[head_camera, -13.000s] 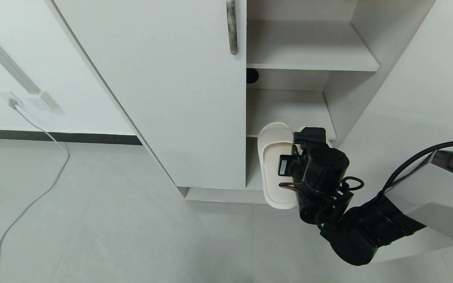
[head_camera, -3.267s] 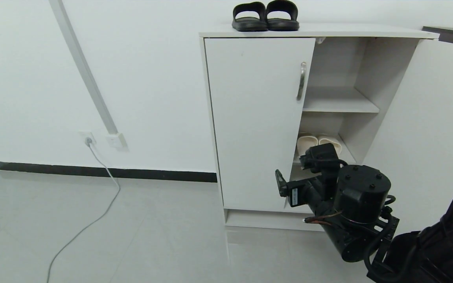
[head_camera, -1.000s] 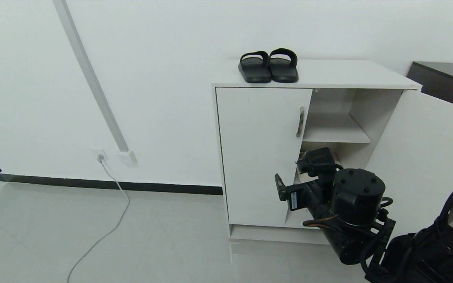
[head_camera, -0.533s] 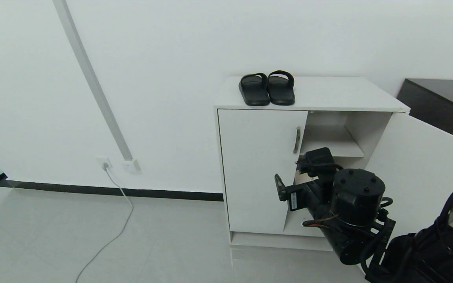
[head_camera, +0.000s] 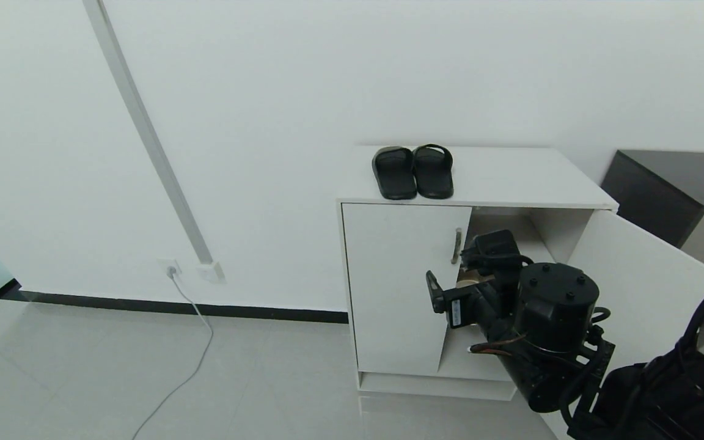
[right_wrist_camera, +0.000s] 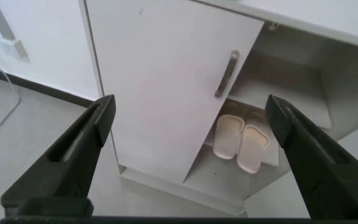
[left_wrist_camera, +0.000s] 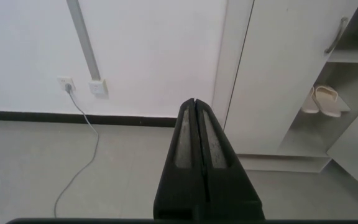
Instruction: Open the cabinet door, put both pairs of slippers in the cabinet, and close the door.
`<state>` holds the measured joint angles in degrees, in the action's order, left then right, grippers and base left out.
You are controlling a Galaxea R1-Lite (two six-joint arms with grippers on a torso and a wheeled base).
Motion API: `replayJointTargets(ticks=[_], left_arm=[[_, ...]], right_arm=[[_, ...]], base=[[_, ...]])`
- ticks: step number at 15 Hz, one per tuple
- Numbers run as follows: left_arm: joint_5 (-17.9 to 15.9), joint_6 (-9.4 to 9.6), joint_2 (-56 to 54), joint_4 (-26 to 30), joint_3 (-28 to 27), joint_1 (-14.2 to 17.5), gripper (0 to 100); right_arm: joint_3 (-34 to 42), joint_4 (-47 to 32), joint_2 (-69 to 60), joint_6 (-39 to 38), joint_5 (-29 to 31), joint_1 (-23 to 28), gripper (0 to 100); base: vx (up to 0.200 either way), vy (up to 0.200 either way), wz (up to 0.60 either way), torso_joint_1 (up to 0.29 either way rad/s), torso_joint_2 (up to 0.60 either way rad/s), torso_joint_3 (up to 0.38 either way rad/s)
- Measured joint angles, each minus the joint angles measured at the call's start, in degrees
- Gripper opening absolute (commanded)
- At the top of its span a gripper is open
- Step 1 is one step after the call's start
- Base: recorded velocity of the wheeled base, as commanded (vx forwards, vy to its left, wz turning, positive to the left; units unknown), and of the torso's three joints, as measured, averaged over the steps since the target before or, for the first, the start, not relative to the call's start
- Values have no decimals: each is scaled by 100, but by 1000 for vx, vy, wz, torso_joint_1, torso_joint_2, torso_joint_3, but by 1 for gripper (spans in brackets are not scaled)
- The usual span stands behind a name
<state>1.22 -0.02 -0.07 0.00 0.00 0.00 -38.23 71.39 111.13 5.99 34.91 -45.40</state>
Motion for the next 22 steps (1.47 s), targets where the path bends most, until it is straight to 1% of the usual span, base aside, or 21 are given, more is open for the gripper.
replayJointTargets(ticks=[1,2,3,5,6,8,10,11,12,14,16,22], left_arm=[[0,2,0,2,0,0,0],[0,2,0,0,0,0,0],[-2,2,0,0,0,0,0],[-5,10,0,0,0,0,0],[-5,10,0,0,0,0,0],[-11,12,0,-2,0,2,0],[-21,13,0,0,0,0,0],[-21,16,0,0,0,0,0],[-21,18,0,0,0,0,0],[-18,21,0,0,0,0,0],[-18,18,0,0,0,0,0],[-38,21,0,0,0,0,0]], right_arm=[[28,10,-2,2,-84,-2,100],[96,18,-13,11,-336,-2,100],[141,11,-30,17,-446,-5,100],[67,-140,-51,0,-478,-5,100],[-101,-490,-63,-82,-478,-11,100],[-564,-1854,-190,-561,-469,-57,100],[-1202,-3389,-383,-1126,-286,-121,100],[-1646,-3866,-460,-1417,-68,-151,100],[-1993,-4123,-499,-1630,140,-184,100],[-2348,-4296,-525,-1786,302,-269,100],[-2395,-4307,-527,-1794,305,-297,100],[-2227,-4063,-471,-1791,313,-306,100]], base=[[0,0,0,266,-588,-334],[0,0,0,266,-598,-330],[0,0,0,271,-593,-330],[0,0,0,232,-515,-278],[0,0,0,198,-432,-237],[0,0,0,139,-305,-166],[0,0,0,6,-33,-16],[0,0,0,0,0,0],[0,0,0,0,0,0],[0,0,0,0,0,0],[0,0,0,0,0,0],[200,0,0,-2,-5,4]])
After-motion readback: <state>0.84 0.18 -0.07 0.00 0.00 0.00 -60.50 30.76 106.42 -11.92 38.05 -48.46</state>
